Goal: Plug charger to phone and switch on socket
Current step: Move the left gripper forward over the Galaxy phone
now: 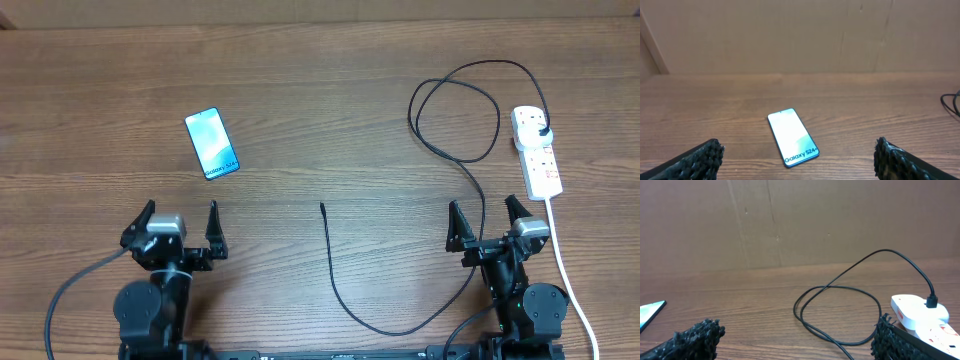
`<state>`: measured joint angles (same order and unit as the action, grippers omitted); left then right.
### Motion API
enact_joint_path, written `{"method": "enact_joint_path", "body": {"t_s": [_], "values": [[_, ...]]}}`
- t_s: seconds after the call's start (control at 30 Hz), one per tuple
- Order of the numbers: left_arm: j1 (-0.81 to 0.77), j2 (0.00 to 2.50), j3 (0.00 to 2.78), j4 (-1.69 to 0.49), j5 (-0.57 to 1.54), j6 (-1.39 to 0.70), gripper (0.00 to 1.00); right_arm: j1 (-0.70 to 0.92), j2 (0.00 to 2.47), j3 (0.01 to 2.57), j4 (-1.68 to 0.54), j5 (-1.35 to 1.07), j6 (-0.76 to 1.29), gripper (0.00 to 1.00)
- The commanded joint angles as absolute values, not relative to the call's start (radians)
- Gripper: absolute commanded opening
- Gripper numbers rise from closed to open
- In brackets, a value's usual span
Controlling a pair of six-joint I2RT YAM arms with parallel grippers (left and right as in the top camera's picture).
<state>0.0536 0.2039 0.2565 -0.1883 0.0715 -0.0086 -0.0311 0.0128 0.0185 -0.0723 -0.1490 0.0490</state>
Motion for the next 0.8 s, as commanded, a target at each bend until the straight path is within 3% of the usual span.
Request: {"method": "enact_joint_path", "body": {"t_s": [0.0, 0.4, 0.77], "values": [[0.053, 0.317, 0.349, -0.184, 0.063, -0.026, 1.00, -0.027, 0.003, 0.008, -0.070, -0.135, 0.052, 1.00], [0.052, 0.721, 0.676, -0.299, 0.064, -0.053, 1.00, -0.027, 0.003, 0.008, -0.070, -0.135, 0.052, 1.00], [0.052, 0.935, 0.917, -0.389, 0.061, -0.088, 1.00, -0.027, 0.003, 0.008, -0.070, -0.135, 0.052, 1.00]]}}
